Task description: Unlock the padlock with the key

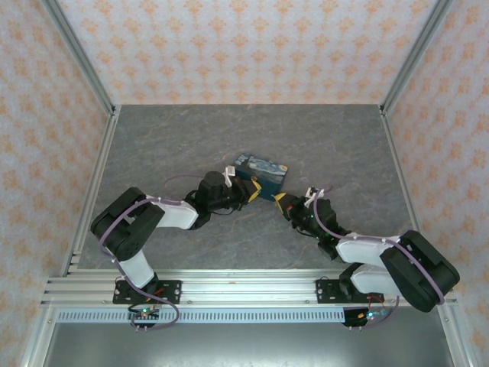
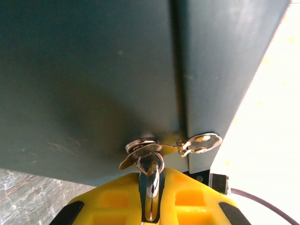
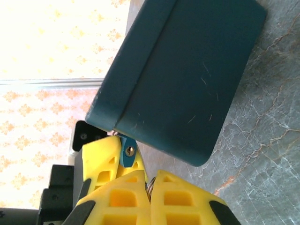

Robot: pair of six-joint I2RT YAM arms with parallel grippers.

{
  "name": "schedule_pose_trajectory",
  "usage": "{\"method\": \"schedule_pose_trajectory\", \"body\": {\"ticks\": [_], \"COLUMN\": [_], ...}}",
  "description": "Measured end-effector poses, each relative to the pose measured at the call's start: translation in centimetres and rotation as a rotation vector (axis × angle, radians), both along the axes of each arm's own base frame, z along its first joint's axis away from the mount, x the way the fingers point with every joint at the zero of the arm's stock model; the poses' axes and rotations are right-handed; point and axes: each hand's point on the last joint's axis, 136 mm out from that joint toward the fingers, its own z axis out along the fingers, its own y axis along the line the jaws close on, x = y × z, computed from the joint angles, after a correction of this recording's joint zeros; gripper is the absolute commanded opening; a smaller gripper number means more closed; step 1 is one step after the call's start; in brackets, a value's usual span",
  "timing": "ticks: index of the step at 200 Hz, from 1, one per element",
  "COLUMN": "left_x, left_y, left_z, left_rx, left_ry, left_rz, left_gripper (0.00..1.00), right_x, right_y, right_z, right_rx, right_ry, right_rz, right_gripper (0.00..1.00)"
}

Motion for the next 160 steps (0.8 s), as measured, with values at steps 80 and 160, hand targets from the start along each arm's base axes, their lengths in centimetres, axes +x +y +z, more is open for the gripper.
{"method": "schedule_pose_trajectory", "body": {"ticks": [80, 160], "left_x": [0.3, 0.4], "left_y": [0.5, 0.6], "left_z": [-0.4, -0.4], "left_rx": [0.001, 0.004], "left_ry": [0.021, 0.019], "left_rz": [0.044, 0.051], "left_gripper": [0.0, 0.0], "right_x": [0.6, 0.7], "right_y": [0.7, 2.5], "right_z": [0.6, -0.4], "right_rx": [0.024, 0.011], "right_ry": [0.006, 0.041], "right_rz": [-0.019, 0.015], "right_gripper": [0.0, 0.0]}}
